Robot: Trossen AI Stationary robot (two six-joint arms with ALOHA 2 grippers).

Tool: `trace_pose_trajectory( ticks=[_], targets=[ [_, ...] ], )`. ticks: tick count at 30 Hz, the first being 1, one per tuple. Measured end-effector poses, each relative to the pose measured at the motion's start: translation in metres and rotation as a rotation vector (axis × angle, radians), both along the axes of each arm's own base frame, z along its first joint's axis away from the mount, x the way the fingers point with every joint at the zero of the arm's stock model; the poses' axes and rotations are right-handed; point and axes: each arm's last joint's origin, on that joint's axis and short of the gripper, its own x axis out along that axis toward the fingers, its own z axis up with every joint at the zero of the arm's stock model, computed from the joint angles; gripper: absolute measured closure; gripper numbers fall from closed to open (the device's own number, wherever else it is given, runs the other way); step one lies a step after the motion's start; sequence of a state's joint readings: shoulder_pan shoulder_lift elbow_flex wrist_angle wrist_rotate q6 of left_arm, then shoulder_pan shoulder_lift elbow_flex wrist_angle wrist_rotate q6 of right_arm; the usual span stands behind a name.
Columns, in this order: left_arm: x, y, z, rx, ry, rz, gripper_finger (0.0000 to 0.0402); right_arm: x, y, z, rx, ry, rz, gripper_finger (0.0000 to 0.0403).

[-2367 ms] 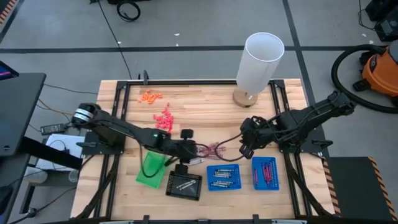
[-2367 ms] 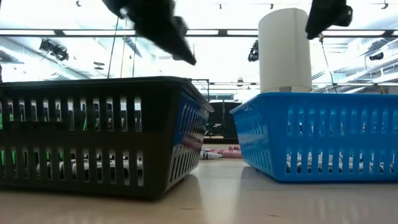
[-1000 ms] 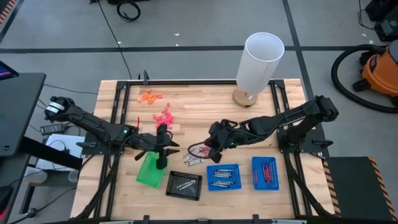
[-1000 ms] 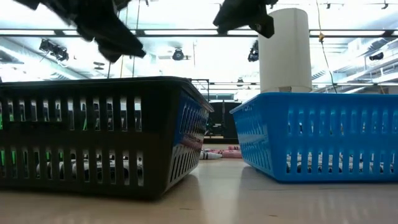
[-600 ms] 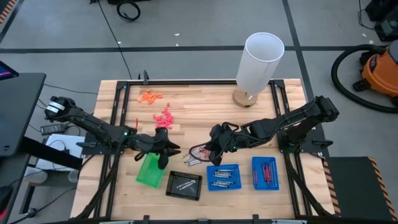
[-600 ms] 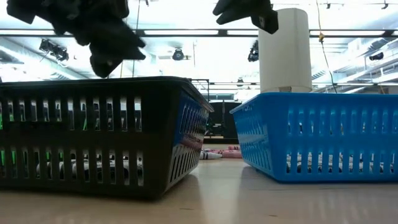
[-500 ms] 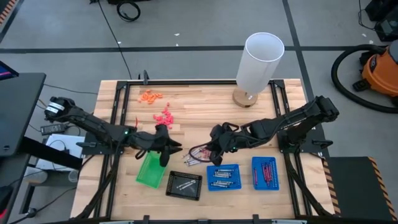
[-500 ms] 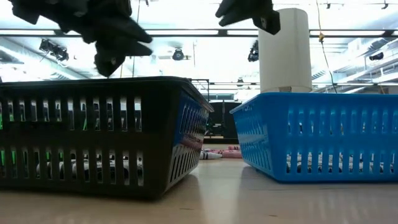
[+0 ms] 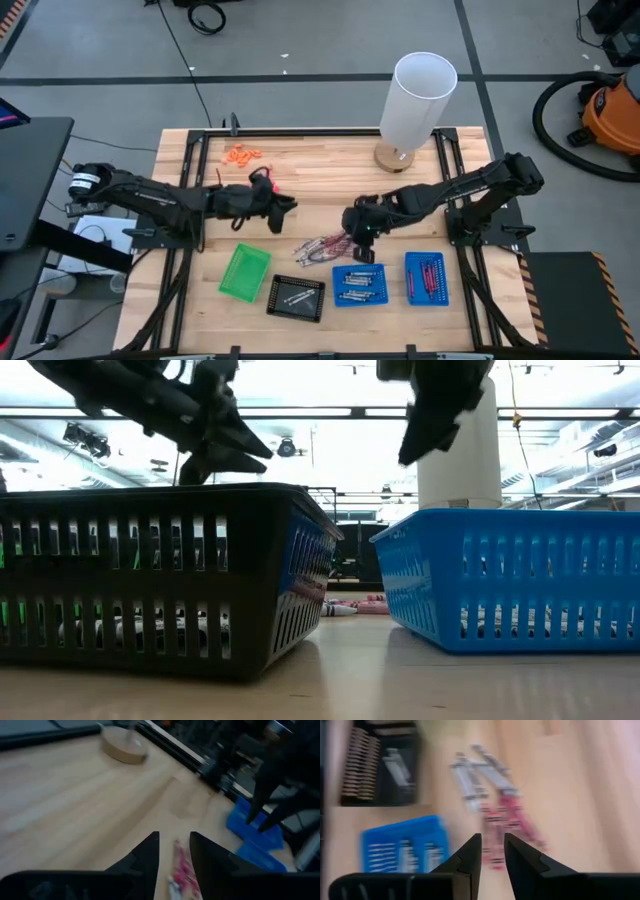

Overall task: Sort crayons
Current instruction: Put the pink crayon into the green basket

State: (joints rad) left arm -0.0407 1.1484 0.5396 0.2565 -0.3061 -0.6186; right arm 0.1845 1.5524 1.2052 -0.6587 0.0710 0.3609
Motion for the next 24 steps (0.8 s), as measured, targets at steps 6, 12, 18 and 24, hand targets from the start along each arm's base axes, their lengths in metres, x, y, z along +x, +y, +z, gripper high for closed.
trace_pose_trajectory(
  ticks=[6, 12, 18, 24],
  targets=[
    [-0.001, 0.020, 0.000, -0.062, -0.023, 0.108, 0.0285, 0.002, -0.025, -0.003, -0.005, 0.012, -0.072, 0.0309],
    [-0.001, 0.024, -0.001, 0.016, 0.012, 0.095, 0.0285, 0.003, -0.030, -0.003, 0.066, 0.022, -0.007, 0.0308],
    [0.000, 0.023, 0.002, 0.080, 0.008, 0.024, 0.0285, 0.003, -0.022, -0.004, 0.055, 0.011, 0.015, 0.0287],
    [0.001, 0.018, 0.002, 0.086, 0.011, -0.075, 0.0285, 0.006, -0.022, -0.014, 0.072, -0.056, -0.039, 0.0254]
  ],
)
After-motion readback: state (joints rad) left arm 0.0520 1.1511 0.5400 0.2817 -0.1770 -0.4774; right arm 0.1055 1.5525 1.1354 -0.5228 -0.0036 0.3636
